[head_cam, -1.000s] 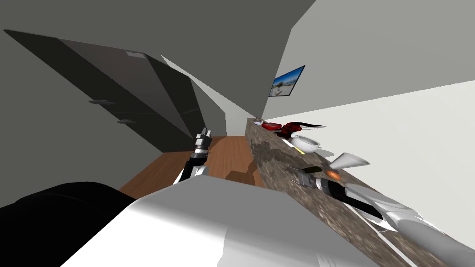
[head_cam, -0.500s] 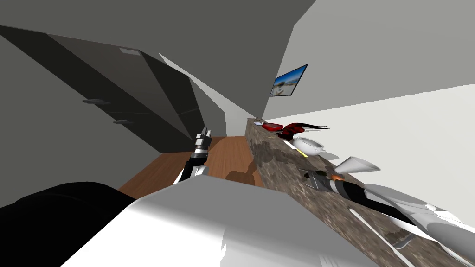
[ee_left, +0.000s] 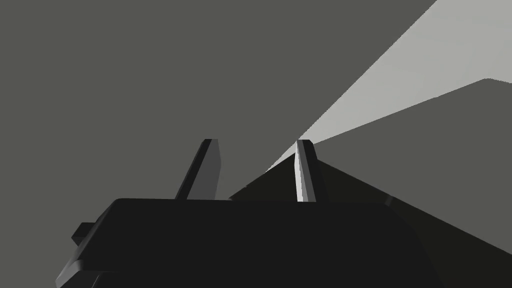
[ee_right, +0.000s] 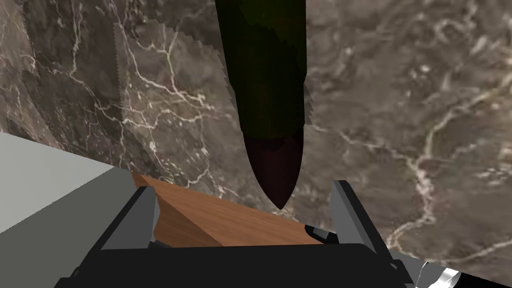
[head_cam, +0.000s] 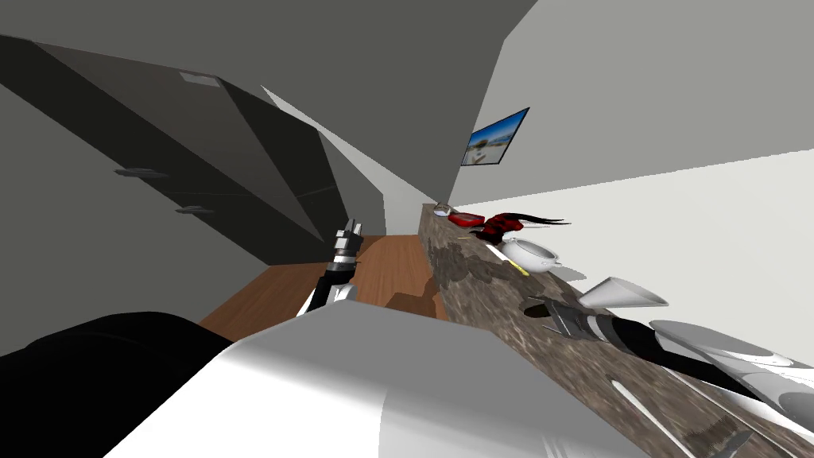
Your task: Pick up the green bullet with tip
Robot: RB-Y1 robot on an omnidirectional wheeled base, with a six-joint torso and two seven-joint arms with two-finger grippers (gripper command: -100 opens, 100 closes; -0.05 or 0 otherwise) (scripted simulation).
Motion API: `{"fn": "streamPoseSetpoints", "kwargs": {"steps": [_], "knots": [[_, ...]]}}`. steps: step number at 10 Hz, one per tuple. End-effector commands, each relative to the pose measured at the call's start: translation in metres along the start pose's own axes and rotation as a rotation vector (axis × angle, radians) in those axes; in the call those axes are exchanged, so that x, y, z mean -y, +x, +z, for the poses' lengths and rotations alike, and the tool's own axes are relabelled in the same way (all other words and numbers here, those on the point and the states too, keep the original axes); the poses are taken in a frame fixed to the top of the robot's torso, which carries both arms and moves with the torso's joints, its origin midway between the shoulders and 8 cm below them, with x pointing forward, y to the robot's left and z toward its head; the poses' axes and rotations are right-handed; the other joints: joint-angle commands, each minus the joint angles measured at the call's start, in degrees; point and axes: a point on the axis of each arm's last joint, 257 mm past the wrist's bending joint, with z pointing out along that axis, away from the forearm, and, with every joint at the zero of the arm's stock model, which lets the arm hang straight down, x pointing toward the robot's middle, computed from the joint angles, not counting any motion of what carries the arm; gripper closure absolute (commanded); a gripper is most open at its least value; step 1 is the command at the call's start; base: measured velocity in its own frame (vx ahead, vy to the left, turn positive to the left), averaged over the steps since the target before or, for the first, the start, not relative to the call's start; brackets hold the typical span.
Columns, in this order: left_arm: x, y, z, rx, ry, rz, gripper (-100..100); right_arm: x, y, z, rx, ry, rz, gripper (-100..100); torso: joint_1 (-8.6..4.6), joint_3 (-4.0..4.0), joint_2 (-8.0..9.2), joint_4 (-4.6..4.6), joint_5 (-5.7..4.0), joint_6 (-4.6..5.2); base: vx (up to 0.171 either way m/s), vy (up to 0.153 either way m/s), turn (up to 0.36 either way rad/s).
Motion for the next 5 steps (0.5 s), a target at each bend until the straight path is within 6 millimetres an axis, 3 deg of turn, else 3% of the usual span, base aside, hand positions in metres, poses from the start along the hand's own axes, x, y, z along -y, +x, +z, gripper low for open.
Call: {"fn": "streamPoseSetpoints", "kwargs": {"steps": [1,3,4,5], "knots": [[0.000,0.000,0.000,0.000,0.000,0.000,0,-0.022,0.014,-0.009,-0.036,-0.059,-0.030,-100,0.00,0.00,0.00,0.00,0.00,0.00,0.135,-0.095,-0.039],[0.000,0.000,0.000,0.000,0.000,0.000,0,-0.025,0.015,-0.010,-0.034,-0.062,-0.029,-100,-0.18,-0.12,-0.22,-0.05,-0.04,0.01,0.127,-0.082,-0.015],[0.000,0.000,0.000,0.000,0.000,0.000,0,-0.026,0.016,-0.010,-0.037,-0.065,-0.031,0,0.00,-0.02,-0.01,-0.02,-0.02,-0.02,0.013,-0.009,0.005],[0.000,0.000,0.000,0.000,0.000,0.000,0,-0.033,0.014,0.001,-0.043,-0.063,-0.024,-100,0.16,0.11,0.21,0.04,0.03,0.00,0.014,-0.012,0.072]]}}
